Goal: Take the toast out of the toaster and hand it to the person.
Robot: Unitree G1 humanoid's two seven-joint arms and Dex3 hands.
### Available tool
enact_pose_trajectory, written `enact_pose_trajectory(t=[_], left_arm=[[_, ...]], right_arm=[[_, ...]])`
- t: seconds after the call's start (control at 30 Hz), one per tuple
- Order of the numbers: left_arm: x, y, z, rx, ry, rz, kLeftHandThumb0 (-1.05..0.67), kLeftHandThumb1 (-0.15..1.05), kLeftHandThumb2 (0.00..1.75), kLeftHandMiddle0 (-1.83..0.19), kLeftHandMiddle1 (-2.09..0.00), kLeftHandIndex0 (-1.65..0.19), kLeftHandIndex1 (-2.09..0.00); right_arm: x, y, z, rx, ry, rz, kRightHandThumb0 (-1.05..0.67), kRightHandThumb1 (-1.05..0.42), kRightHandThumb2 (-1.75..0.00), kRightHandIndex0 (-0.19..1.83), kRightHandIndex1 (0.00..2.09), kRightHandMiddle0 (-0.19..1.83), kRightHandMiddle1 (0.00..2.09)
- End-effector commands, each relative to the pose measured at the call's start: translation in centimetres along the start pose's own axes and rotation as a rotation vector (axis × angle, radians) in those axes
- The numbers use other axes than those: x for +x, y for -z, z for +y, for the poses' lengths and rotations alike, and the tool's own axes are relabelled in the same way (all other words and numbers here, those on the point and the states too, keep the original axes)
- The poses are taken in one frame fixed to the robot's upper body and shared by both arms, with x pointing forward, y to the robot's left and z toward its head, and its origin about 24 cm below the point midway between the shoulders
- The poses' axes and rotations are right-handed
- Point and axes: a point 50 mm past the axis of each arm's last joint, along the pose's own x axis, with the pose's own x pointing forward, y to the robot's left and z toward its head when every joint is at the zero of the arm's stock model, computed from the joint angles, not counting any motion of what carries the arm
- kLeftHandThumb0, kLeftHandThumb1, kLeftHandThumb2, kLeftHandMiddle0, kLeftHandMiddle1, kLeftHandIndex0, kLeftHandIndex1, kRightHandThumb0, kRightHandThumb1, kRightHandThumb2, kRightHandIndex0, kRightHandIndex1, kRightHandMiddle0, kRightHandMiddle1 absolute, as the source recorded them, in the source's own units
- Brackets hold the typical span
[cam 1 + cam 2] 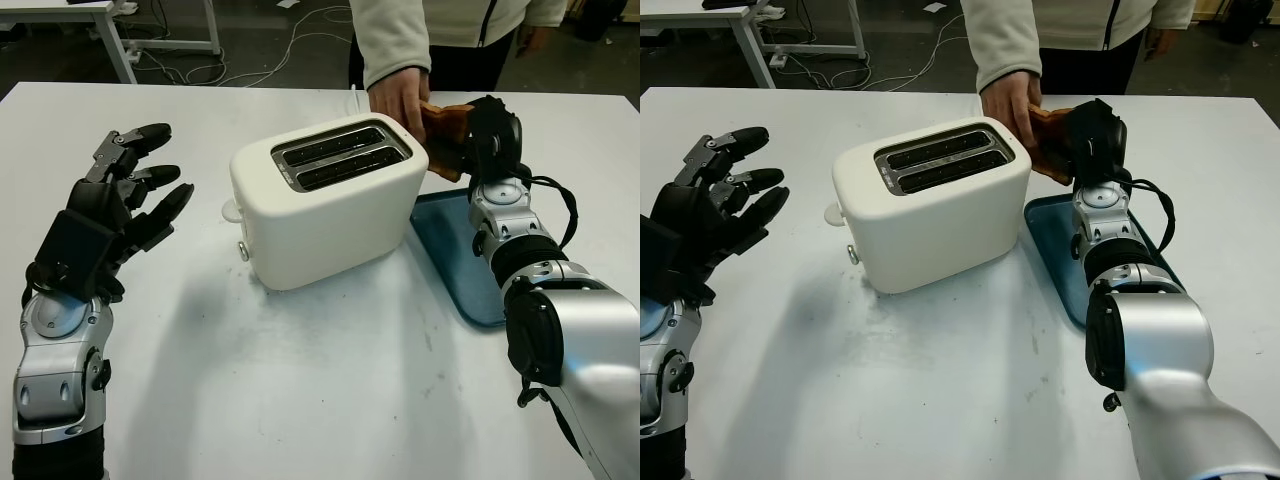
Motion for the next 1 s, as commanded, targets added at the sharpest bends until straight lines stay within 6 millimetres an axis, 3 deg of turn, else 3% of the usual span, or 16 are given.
enact_pose_trajectory(t=[0.0,0.47,0.97], left_arm=[[-0.11,0.13,-0.07,-0.002,0.011,0.009,-0.33,0.88,0.4,0.0,-1.05,-0.04,-0.75],[-0.03,0.28,-0.35,-0.02,0.023,0.006,-0.36,0.86,0.44,0.0,-1.04,-0.03,-0.78],[-0.17,-0.08,-0.57,-0.026,0.021,0.01,-0.33,0.84,0.53,0.0,-1.04,0.0,-0.81]], right_arm=[[0.14,-0.87,0.05,0.015,0.0,-0.038,0.01,-0.92,-0.03,0.83,1.75,0.62,1.75],[0.09,-1.0,0.05,0.032,-0.01,-0.063,0.0,-0.91,-0.02,0.84,1.75,0.62,1.75],[-0.19,-0.1,-0.2,0.008,-0.023,-0.071,-0.14,-0.9,0.0,0.84,1.75,0.62,1.75]])
